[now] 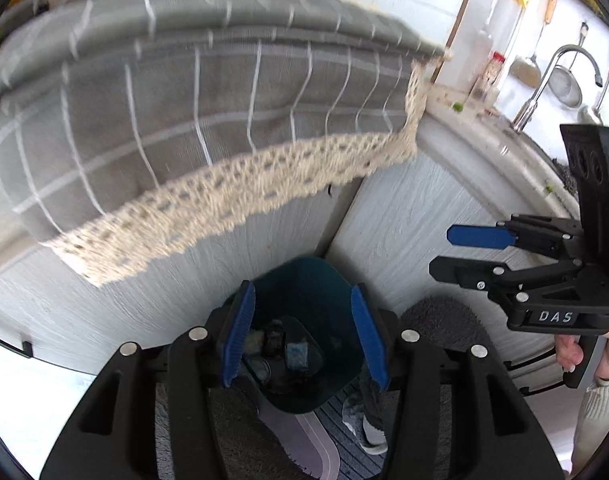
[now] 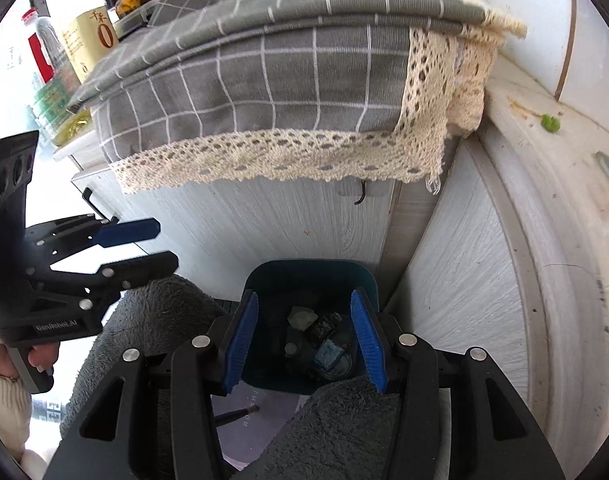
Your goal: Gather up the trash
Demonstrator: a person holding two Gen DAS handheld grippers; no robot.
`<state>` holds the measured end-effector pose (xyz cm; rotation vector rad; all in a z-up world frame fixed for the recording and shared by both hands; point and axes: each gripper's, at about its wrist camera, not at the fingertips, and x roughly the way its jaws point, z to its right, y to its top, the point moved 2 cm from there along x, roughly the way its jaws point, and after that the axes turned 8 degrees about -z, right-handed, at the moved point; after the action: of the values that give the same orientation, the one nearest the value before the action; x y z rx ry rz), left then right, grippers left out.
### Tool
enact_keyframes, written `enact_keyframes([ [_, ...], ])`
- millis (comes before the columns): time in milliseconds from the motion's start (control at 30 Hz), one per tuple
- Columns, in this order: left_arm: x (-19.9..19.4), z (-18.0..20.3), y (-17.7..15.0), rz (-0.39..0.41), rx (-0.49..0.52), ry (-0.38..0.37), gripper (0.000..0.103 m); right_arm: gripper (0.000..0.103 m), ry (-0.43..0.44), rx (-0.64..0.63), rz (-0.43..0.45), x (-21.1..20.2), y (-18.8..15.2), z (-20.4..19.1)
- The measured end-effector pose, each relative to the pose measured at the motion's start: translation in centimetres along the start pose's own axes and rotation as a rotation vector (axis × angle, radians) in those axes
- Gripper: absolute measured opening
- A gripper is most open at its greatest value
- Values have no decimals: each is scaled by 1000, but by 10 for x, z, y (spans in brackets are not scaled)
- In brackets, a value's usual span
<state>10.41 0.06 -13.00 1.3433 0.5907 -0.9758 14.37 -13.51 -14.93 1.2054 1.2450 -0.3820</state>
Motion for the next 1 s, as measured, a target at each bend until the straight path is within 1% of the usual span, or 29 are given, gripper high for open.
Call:
enact_keyframes([
  [67, -17, 6, 2, 37, 12, 9, 57, 49, -6, -7, 21, -11, -3, -5],
  [167, -42, 15, 5, 92, 31, 15, 61, 59, -22, -12, 63, -32, -7, -13],
  [200, -51, 19, 4, 113, 38, 19, 65, 65, -26, -11, 80, -40, -9, -14],
  [233, -61, 24, 2, 136, 44, 23, 69, 67, -32, -8, 101, -49, -11, -16],
  [367, -93, 37, -6, 218, 50, 19, 81, 73, -60, -12, 165, -80, -20, -22],
  [433, -108, 39, -11, 249, 59, 26, 91, 78, -74, -17, 194, -94, -26, -27],
  [467, -114, 43, -13, 256, 67, 29, 92, 80, -83, -22, 208, -100, -29, -29],
  [500, -120, 46, -16, 267, 77, 34, 93, 86, -94, -27, 220, -105, -31, -33],
  [533, -126, 49, -18, 280, 87, 40, 96, 88, -104, -33, 233, -110, -34, -35],
  [667, -145, 58, -28, 311, 109, 48, 99, 92, -124, -22, 288, -133, -44, -39],
  [767, -156, 65, -32, 342, 127, 50, 100, 100, -134, -21, 339, -151, -50, -48],
  [867, -165, 66, -34, 384, 125, 62, 100, 100, -153, -51, 356, -160, -53, -58],
  [1000, -176, 63, -33, 418, 112, 52, 100, 100, -183, -73, 378, -169, -53, -69],
])
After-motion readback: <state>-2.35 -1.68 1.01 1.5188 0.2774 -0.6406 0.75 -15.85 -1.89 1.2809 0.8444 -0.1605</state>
